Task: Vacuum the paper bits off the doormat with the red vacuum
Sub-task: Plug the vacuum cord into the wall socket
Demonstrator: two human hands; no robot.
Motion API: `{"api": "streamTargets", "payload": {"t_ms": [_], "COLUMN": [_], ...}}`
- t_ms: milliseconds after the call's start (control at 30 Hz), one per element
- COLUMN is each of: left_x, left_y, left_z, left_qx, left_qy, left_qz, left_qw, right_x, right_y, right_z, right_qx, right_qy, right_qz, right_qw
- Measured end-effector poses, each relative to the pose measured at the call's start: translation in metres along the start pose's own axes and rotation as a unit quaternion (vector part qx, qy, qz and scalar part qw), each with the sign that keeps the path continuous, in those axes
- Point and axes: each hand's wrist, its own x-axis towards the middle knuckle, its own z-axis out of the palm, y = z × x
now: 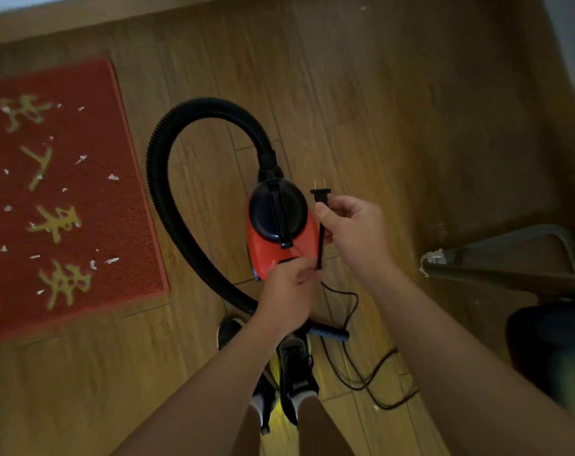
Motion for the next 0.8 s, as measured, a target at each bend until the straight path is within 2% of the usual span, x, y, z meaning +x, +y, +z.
{"api": "streamTargets", "payload": {"t_ms": [267,500,800], "left_x": [-0.025,-0.071,-0.120], "left_y": [0.004,0.015,0.024], "left_z": [0.004,0.003,0.017], "left_qx": [-0.031,0.016,0.007], "left_qy": [-0.038,-0.102,-0.130], "left_qz": [-0.024,-0.019,-0.023], "left_qw": [0.999,0.994,0.991], "right_x": [-0.039,-0.087,-0.136], "right_y": [-0.011,-0.005,0.001], "right_z": [-0.015,-0.026,-0.042], "right_qx": [0.023,0.063,0.086], "right_qy": [0.051,0.106,0.150], "right_qz": [-0.007,0.013,0.013], "right_qw": [0.998,0.992,0.985]}}
